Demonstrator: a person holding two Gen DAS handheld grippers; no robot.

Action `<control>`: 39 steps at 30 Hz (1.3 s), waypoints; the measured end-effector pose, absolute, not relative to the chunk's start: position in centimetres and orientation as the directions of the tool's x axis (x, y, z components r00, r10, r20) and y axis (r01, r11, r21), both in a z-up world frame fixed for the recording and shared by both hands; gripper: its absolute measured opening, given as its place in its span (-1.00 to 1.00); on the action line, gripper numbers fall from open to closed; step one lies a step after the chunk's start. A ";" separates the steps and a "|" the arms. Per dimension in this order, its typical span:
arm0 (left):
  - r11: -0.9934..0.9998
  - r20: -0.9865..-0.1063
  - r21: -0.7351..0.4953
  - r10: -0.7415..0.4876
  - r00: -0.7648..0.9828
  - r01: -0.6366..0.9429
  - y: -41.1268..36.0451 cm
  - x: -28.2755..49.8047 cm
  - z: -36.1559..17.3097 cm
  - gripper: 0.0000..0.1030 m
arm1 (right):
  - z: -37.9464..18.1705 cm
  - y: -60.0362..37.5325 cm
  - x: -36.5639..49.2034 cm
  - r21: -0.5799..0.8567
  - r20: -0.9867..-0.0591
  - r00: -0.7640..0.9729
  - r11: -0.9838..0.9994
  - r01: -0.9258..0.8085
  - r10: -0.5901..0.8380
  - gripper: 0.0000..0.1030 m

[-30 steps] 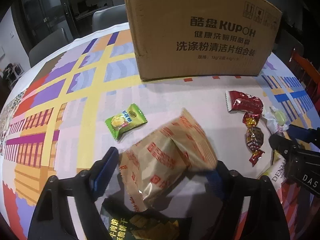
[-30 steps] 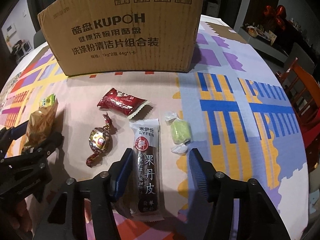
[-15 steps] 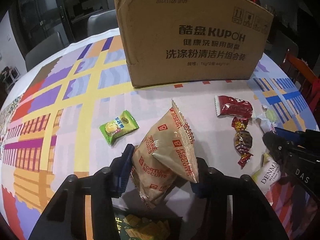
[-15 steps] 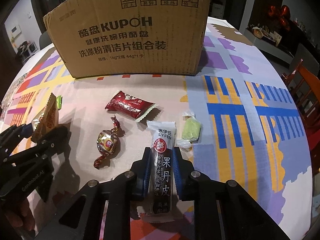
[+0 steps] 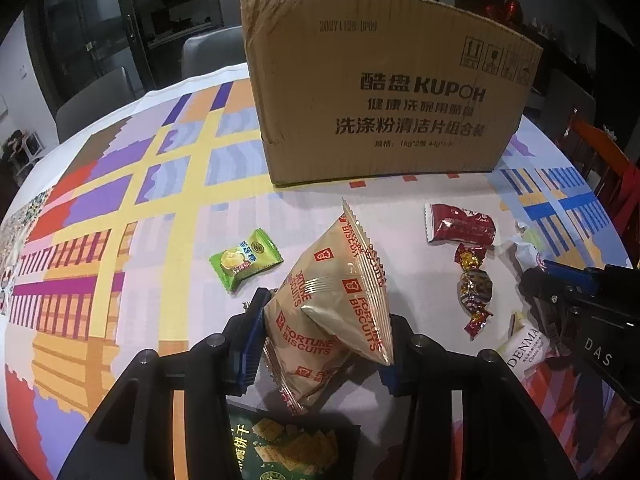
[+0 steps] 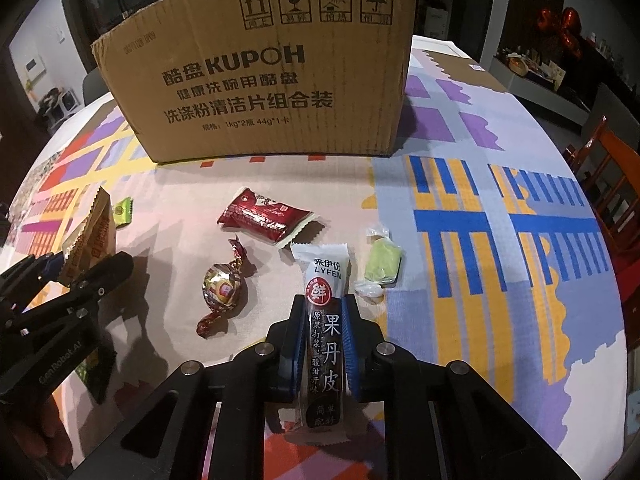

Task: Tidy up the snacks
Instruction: 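Carry the Fortune Biscuits packet with left tool while right tool carries fruit roll over box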

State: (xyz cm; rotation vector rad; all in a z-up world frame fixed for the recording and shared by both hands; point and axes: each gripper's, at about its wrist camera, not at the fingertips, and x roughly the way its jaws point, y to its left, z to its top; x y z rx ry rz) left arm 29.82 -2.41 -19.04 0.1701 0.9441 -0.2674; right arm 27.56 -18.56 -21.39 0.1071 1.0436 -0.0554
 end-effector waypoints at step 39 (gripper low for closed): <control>0.966 -0.748 0.011 -0.164 0.643 0.260 -2.3 29.3 -11.2 -0.10 | -13.6 -19.5 27.9 0.062 -0.768 0.640 0.996 0.068 0.005 -0.65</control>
